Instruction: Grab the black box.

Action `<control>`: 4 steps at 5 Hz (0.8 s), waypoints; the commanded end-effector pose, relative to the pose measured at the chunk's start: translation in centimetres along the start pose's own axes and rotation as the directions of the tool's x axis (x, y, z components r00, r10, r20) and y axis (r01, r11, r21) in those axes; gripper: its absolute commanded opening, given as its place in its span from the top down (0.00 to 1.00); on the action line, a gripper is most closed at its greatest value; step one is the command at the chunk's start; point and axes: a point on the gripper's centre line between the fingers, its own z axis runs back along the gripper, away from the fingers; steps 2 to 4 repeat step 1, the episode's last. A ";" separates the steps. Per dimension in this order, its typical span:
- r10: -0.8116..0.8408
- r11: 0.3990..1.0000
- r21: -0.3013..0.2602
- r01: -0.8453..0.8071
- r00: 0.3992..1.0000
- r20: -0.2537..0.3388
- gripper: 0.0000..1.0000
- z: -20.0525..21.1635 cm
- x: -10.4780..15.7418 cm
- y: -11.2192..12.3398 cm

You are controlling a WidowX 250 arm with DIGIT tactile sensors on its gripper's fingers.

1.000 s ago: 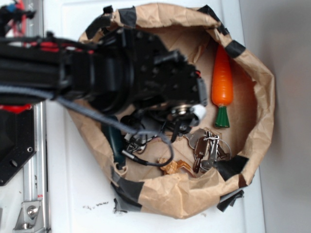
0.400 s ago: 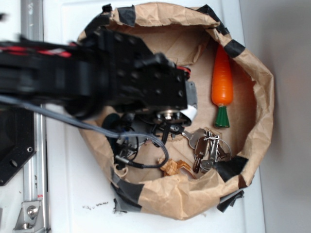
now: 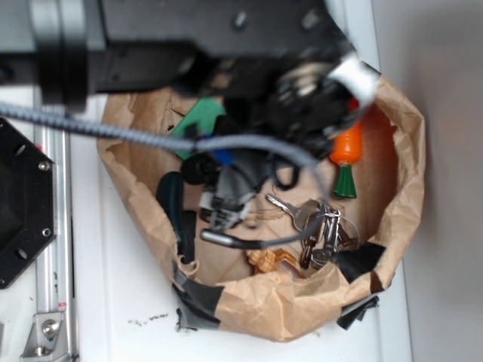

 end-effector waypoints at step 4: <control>0.074 0.996 0.039 -0.077 0.994 0.083 1.00 3.3 1.1 -2.1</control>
